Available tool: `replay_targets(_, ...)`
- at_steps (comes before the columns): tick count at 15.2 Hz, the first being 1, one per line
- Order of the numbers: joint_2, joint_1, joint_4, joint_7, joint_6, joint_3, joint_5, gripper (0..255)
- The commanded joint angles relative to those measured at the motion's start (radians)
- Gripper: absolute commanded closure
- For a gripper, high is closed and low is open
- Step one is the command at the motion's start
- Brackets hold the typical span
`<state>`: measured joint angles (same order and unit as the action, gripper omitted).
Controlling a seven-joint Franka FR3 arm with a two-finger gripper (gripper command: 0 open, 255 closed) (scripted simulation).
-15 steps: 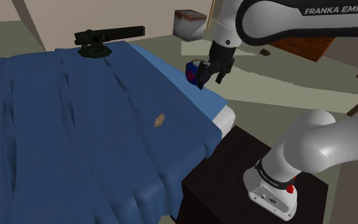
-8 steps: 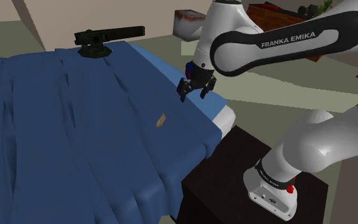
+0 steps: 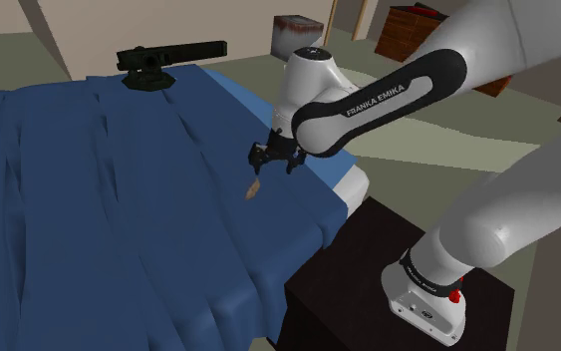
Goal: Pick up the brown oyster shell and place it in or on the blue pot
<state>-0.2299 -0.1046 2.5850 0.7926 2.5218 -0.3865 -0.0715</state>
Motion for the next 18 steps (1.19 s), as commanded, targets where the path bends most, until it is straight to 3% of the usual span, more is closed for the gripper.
replay_targets(1, 0.087, -0.026, -0.024, 0.099, 0.074, -0.032, 0.049, 0)
replay_targets(6, 0.301, -0.059, -0.111, 0.381, 0.202, -0.052, 0.273, 0)
replay_targets(13, 0.414, -0.03, -0.135, 0.484, 0.276, 0.001, 0.414, 0)
replay_targets(18, 0.423, -0.026, -0.137, 0.492, 0.281, 0.008, 0.425, 0)
